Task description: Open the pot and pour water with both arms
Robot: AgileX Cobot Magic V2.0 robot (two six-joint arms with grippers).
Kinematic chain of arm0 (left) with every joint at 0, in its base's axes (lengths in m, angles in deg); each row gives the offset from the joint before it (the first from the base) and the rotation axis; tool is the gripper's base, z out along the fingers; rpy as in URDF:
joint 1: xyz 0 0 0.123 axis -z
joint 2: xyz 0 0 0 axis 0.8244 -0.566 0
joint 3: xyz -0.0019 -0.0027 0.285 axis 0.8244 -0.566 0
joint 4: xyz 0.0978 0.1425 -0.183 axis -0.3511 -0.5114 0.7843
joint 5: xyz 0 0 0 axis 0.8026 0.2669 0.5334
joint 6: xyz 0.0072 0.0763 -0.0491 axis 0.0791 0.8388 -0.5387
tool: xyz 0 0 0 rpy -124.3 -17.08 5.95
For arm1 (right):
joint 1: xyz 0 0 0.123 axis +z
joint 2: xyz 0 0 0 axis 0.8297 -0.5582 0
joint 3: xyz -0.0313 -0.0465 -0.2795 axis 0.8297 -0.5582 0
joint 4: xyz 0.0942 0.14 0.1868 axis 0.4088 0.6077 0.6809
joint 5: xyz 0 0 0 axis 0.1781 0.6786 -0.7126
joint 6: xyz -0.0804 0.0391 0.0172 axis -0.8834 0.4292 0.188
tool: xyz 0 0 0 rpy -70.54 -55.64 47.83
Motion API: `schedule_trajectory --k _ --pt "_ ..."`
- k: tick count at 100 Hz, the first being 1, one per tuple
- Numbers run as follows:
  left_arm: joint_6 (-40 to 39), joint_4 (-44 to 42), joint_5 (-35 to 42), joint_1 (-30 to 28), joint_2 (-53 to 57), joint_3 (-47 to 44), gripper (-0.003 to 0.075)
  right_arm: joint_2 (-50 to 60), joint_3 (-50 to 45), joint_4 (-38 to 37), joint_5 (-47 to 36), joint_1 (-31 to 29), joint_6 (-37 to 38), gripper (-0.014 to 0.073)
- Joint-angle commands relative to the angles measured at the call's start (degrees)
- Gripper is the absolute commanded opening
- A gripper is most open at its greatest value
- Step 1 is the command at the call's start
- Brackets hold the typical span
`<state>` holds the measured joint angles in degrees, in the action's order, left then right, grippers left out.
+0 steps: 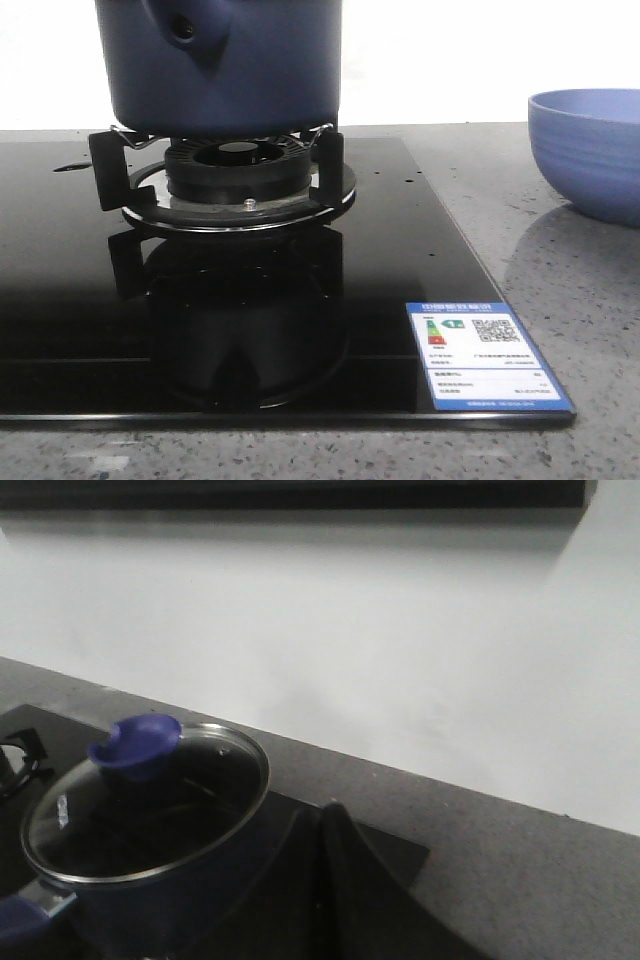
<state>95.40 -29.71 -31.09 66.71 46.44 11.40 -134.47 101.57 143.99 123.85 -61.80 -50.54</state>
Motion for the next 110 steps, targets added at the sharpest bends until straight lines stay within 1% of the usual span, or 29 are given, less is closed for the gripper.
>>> schedule_trajectory --k 1,6,22,29,42,61,110 --pt "-0.1 2.5 4.7 -0.1 5.6 -4.9 -0.0020 5.9 -5.9 5.0 -5.7 0.2 -5.5 -0.0042" --pt "-0.1 3.8 3.4 -0.1 10.0 -8.9 -0.0020 9.3 -10.9 6.0 -7.0 0.2 -6.8 -0.0042" --pt "-0.1 8.8 3.1 -0.1 22.7 -18.0 -0.0020 20.0 -25.3 6.0 -9.2 0.2 -6.8 -0.0042" --pt "-0.1 10.0 2.1 -0.1 27.3 -20.3 -0.0020 24.1 -30.6 6.0 -10.1 0.2 -6.8 -0.0042" --pt "-0.1 10.0 -0.3 -0.1 32.5 -22.5 -0.0020 28.7 -36.3 6.0 -10.4 0.2 -6.8 -0.0042" --pt "-0.1 10.0 -1.2 -0.1 33.4 -22.7 -0.0020 29.7 -38.9 6.1 -10.7 0.2 -6.8 -0.0042" --pt "-0.1 10.0 -1.2 -0.1 33.4 -22.7 -0.0020 29.7 -38.9 6.1 -10.5 0.2 -6.8 -0.0042"
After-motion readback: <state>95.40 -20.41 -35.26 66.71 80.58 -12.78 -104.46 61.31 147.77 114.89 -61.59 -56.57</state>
